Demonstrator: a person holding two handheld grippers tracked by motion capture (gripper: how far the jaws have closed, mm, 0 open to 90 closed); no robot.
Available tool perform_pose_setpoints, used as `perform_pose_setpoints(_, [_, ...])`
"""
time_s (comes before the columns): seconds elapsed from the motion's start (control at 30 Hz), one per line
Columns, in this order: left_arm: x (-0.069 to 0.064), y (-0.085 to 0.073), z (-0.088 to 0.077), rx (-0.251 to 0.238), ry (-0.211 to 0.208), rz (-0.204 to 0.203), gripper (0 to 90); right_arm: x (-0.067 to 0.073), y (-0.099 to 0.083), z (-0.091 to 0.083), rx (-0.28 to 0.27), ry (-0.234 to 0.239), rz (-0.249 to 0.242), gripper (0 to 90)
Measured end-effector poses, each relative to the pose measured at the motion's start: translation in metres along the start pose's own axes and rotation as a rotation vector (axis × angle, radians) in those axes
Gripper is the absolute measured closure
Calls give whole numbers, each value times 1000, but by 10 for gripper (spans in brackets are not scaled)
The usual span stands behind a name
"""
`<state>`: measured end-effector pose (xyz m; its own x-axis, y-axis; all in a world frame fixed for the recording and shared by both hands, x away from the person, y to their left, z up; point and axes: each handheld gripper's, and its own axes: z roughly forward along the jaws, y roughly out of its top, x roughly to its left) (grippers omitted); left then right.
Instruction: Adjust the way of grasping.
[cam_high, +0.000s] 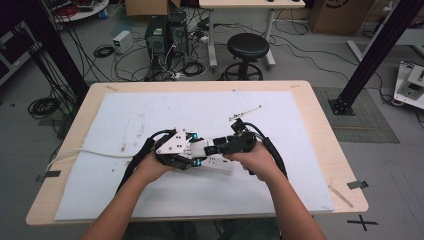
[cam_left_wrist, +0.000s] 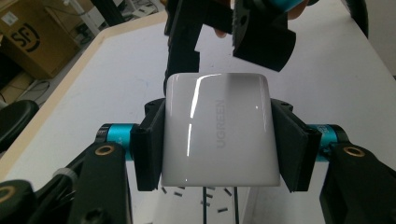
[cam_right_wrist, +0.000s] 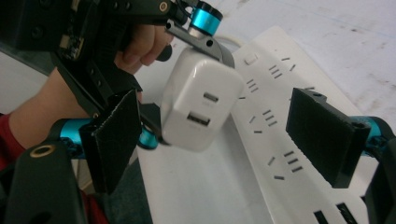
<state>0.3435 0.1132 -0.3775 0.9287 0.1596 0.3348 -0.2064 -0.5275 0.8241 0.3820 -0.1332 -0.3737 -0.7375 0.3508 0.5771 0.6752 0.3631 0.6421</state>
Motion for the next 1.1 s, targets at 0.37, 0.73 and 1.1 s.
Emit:
perform_pose_setpoints(0.37, [-4,7,5,-15,2,39,425,-3,1,8,4,59,13,302])
perform_pose_setpoints(0.73, [-5,7,7,-11,5,45,425,-5,1,11,13,105,48,454])
perform_pose_setpoints(1.1, [-6,8,6,0,17,79,425,-9,0,15,2,146,95,553])
